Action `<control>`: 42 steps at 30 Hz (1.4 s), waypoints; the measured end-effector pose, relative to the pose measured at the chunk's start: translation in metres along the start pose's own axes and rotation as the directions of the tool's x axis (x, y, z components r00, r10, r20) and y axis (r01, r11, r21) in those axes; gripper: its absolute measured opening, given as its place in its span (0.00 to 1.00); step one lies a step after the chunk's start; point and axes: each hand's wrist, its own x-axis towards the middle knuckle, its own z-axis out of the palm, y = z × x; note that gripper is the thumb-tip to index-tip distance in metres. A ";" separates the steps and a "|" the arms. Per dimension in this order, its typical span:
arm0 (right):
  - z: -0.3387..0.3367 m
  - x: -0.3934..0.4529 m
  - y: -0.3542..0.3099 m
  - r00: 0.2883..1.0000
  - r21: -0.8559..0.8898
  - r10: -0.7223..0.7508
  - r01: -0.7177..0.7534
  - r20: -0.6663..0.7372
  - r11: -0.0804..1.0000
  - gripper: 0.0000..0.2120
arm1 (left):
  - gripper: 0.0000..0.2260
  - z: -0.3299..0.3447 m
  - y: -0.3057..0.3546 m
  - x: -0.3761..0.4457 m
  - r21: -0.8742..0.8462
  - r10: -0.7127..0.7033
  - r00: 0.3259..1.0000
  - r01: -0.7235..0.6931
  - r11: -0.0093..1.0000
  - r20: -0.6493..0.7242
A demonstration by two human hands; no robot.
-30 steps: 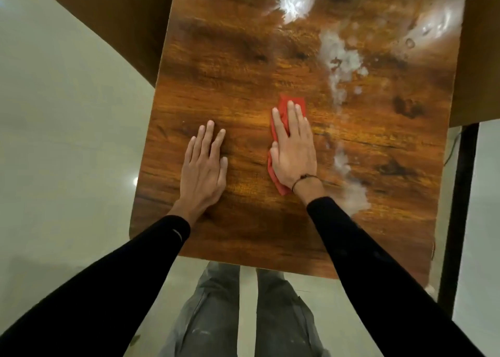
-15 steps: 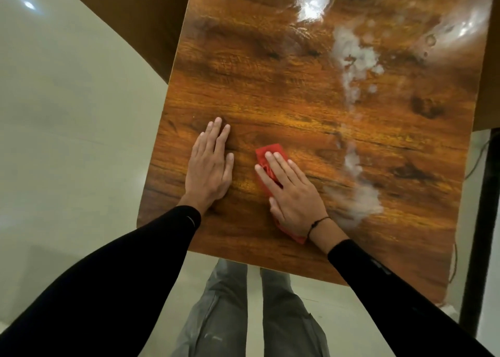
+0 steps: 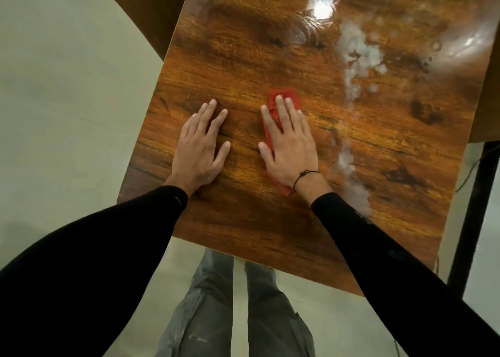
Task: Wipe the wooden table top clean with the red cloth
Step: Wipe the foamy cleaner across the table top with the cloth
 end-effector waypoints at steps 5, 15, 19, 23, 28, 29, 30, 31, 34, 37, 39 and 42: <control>0.013 -0.067 -0.020 0.981 0.026 -0.182 0.181 0.072 0.983 0.38 | 0.33 0.005 0.002 0.000 0.048 0.007 1.000 -0.007 0.999 -0.004; 0.007 -0.080 0.022 0.996 -0.002 0.083 -0.083 0.014 0.997 0.38 | 0.38 0.002 -0.004 -0.001 0.055 -0.002 1.000 0.001 0.998 0.004; 0.002 -0.021 0.019 0.992 0.004 0.121 -0.121 -0.024 0.993 0.37 | 0.37 0.003 -0.005 0.001 0.064 0.007 1.000 -0.007 0.998 0.001; 0.002 0.005 0.000 1.000 -0.009 -0.003 0.003 -0.007 1.000 0.37 | 0.37 0.003 -0.005 0.001 0.064 0.007 1.000 -0.006 0.998 -0.008; 0.013 -0.038 -0.036 0.991 -0.002 -0.127 0.127 0.035 0.992 0.38 | 0.36 0.002 -0.003 0.000 0.070 0.006 1.000 -0.005 0.997 -0.010; 0.016 -0.054 -0.041 0.990 0.004 -0.136 0.136 0.046 0.991 0.38 | 0.37 0.002 -0.003 0.000 0.070 0.005 1.000 -0.004 0.998 -0.009; 0.019 -0.072 -0.044 0.989 0.011 -0.138 0.138 0.054 0.990 0.38 | 0.37 0.002 -0.002 0.000 0.069 0.004 1.000 -0.003 0.998 -0.008; 0.021 -0.089 -0.042 0.989 0.019 -0.137 0.136 0.058 0.991 0.38 | 0.37 0.002 -0.002 0.000 0.068 0.004 1.000 -0.003 0.998 -0.008; 0.021 -0.123 -0.026 0.993 0.014 -0.101 0.100 0.064 0.995 0.39 | 0.37 0.001 -0.002 0.000 0.062 -0.001 1.000 0.001 0.998 -0.001; 0.017 -0.123 -0.017 0.999 -0.001 -0.011 0.011 0.051 1.000 0.38 | 0.37 -0.001 -0.003 0.000 0.062 -0.005 1.000 0.005 0.998 0.000; 0.015 -0.109 -0.019 0.998 -0.017 0.058 -0.058 0.040 0.998 0.38 | 0.37 -0.003 -0.004 -0.001 0.063 -0.006 1.000 0.006 0.998 0.006; 0.014 -0.076 -0.021 0.985 -0.006 0.174 -0.174 -0.002 0.985 0.39 | 0.36 -0.004 -0.003 -0.004 0.060 -0.004 1.000 0.004 0.998 0.007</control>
